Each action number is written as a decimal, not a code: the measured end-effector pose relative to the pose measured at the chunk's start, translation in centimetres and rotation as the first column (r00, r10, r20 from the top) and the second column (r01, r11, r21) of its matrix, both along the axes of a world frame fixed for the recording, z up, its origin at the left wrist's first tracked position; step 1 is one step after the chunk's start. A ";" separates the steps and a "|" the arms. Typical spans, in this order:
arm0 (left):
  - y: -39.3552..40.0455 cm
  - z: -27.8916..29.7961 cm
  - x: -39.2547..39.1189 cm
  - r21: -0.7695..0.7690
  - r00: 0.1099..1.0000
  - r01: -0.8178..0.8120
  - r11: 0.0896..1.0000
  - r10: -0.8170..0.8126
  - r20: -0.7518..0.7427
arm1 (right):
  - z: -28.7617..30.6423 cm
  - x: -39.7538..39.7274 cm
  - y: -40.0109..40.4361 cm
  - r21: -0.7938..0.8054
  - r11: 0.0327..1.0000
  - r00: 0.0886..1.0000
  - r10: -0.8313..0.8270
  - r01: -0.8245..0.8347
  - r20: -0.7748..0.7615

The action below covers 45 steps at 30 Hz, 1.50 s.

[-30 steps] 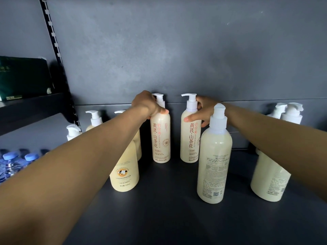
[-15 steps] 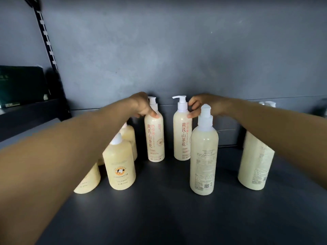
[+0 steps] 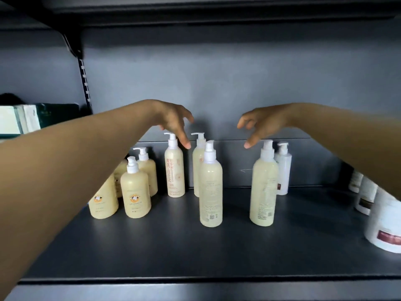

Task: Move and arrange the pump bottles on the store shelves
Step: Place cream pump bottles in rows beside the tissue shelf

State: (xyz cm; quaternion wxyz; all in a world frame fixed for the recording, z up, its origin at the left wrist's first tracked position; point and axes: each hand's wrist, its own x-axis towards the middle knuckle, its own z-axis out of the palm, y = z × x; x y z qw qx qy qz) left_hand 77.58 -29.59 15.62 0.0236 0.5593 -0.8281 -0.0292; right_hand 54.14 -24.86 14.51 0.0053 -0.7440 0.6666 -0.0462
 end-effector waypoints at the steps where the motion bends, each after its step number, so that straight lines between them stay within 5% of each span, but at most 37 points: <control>1: 0.9 -0.2 -0.6 -0.008 1.000 0.001 1.000 -0.001 0.007 | 0.0 -0.5 0.8 0.006 1.000 1.000 0.003 -0.003 -0.002; 10: 4.5 -5.3 -3.4 -0.022 0.993 -0.110 0.994 0.109 -0.053 | -3.9 -5.0 3.8 -0.021 0.999 0.997 0.045 -0.044 0.058; 18: 3.4 -8.6 -4.1 0.044 0.965 -0.126 0.991 0.132 -0.224 | -7.9 -6.3 2.4 -0.085 0.988 0.922 0.150 -0.128 0.357; 27: 1.6 -11.0 -4.3 0.198 0.806 -0.065 0.978 0.169 -0.567 | -10.9 -6.8 0.8 -0.047 0.993 0.618 0.104 -0.108 0.780; 31: 1.0 -11.4 -4.3 0.206 0.778 -0.049 0.977 0.167 -0.606 | -11.7 -6.9 0.7 0.043 0.988 0.619 0.059 -0.149 0.784; 45: -0.8 -11.2 3.3 0.148 0.773 -0.132 0.980 0.196 -0.603 | -11.8 1.8 -1.7 -0.057 0.991 0.633 0.122 -0.122 0.765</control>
